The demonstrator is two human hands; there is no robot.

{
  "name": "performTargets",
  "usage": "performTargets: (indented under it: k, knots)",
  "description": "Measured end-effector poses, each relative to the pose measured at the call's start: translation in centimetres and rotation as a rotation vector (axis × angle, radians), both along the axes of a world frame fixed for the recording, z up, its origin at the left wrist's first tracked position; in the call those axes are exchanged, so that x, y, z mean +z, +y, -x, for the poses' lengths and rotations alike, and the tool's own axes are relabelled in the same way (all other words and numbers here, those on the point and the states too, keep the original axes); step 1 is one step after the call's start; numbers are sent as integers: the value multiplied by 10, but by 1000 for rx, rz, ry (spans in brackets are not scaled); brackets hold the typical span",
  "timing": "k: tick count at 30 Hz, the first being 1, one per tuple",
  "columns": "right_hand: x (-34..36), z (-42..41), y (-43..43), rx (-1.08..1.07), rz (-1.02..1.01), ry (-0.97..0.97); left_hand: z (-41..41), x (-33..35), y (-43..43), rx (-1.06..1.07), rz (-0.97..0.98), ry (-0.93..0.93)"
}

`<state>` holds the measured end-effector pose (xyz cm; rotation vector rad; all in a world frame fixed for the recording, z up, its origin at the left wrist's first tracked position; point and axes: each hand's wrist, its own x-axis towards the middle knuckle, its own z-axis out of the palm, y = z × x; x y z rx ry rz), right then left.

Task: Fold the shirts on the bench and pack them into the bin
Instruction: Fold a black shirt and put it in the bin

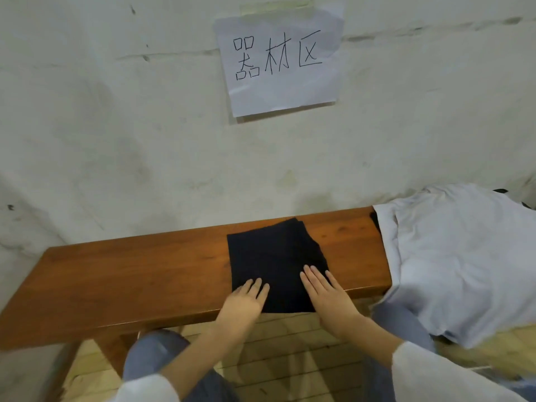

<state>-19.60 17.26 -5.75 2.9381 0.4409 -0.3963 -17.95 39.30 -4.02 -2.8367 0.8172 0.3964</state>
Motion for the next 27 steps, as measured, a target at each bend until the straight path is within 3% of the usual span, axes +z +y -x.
performTargets:
  k: [5,8,10,13,16,23,27]
  knots:
    - [8,-1,-2,20,-67,128,2,-14,7,0,259,-188]
    - [27,-27,-5,-74,-343,167,-25,5,-2,191,469,-78]
    - [31,-47,-12,-221,-539,59,-52,10,-2,317,587,-56]
    - [24,-71,-21,-439,-579,-94,-93,3,7,440,486,-160]
    - [13,-80,-24,-590,-657,-84,-119,-2,14,524,476,-77]
    - [3,-78,-15,-535,-729,-387,-138,-6,21,713,792,55]
    - [19,-92,-6,-506,-910,-499,-141,9,24,717,1045,-25]
